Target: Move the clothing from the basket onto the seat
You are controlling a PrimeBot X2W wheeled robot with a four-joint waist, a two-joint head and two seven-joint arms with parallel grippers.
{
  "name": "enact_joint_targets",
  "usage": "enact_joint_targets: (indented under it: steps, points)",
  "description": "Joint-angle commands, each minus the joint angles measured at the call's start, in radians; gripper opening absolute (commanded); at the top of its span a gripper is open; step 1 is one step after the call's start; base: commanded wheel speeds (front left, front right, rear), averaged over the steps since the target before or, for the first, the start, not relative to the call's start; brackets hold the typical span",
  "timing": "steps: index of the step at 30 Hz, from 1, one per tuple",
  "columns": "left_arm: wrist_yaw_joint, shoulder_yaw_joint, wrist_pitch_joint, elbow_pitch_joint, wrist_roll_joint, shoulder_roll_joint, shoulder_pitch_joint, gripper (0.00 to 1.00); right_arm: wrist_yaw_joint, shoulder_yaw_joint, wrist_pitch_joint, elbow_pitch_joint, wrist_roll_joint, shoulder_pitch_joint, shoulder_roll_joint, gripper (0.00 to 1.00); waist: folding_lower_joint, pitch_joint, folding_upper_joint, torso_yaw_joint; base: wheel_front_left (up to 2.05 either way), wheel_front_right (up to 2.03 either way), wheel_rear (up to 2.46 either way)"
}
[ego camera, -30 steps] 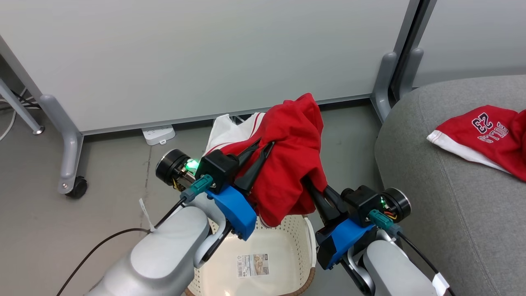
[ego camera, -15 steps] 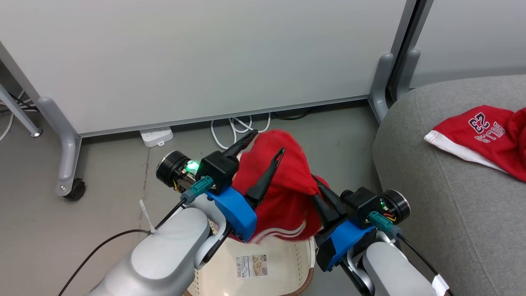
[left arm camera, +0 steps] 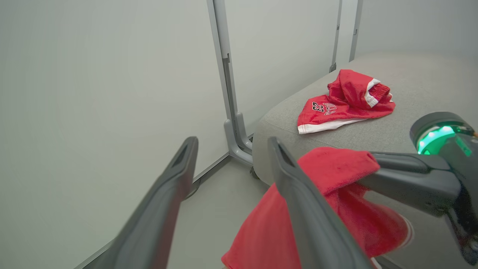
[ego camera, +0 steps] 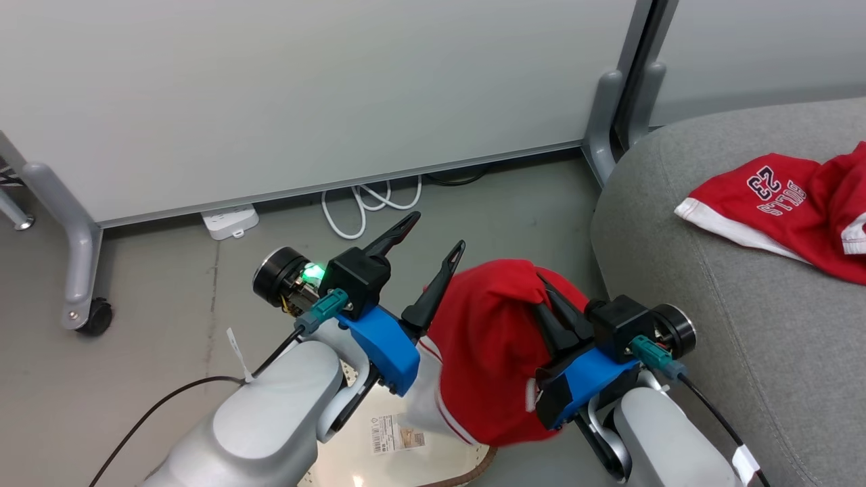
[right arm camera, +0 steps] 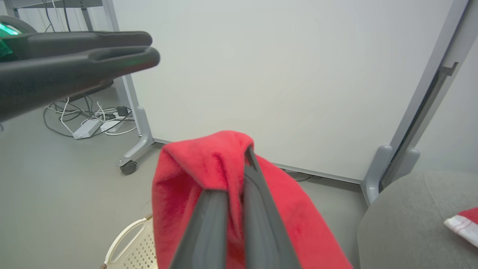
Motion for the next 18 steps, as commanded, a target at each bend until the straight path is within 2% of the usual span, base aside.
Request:
enact_joint_targets:
  steps: [1,18]
  points:
    - [0.005,0.002,-0.003,-0.001,-0.006,0.007,-0.002,1.0,-0.001,-0.006,-0.001,-0.007,0.007,-0.001,-0.001,0.0,0.0001,0.008,-0.0001,-0.016,0.0,0.0,0.0]
    - [0.002,-0.024,0.012,-0.015,0.013,0.014,-0.04,1.0,-0.001,-0.171,-0.001,-0.093,-0.011,-0.017,0.002,0.0,0.0001,0.092,-0.0001,-0.193,0.0,0.0,0.0]
